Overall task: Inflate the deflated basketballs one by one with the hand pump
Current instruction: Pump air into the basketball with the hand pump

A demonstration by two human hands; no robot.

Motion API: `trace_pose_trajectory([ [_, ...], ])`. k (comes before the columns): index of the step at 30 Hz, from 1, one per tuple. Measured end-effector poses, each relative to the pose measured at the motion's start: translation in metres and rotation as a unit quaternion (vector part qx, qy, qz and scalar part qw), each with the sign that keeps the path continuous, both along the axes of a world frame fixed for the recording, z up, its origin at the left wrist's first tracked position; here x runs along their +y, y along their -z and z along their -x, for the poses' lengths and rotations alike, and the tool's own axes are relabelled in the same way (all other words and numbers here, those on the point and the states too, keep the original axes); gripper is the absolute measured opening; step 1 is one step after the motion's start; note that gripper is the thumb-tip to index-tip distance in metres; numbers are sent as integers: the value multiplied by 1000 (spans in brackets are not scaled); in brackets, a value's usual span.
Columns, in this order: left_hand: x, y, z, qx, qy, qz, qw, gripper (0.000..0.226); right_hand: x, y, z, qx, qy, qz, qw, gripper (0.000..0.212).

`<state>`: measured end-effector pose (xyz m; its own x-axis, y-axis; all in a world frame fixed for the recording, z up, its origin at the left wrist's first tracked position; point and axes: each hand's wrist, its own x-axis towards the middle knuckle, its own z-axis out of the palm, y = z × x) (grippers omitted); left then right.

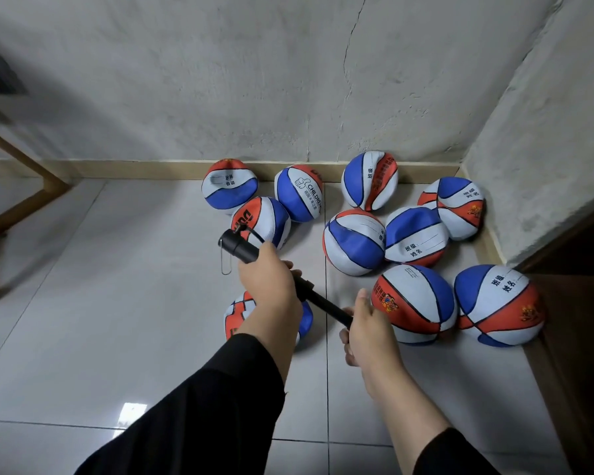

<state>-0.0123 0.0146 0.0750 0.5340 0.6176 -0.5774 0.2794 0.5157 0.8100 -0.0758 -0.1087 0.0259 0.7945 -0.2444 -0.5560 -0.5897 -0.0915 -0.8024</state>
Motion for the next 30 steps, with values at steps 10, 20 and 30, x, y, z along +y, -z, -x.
trace_pose_trajectory([
  [10, -32, 5, 3, -9, -6, 14, 1000, 15, 19, 4, -28, -39, -34, 31, 998, 66],
  [20, 4, 9, -20, -7, -19, -1, 1000, 15, -4, 15, -20, 21, -3, -18, 1000, 62],
  [30, -38, 7, -5, -7, 2, 5, 1000, 11, 8, 5, -36, -54, -37, 47, 997, 62],
])
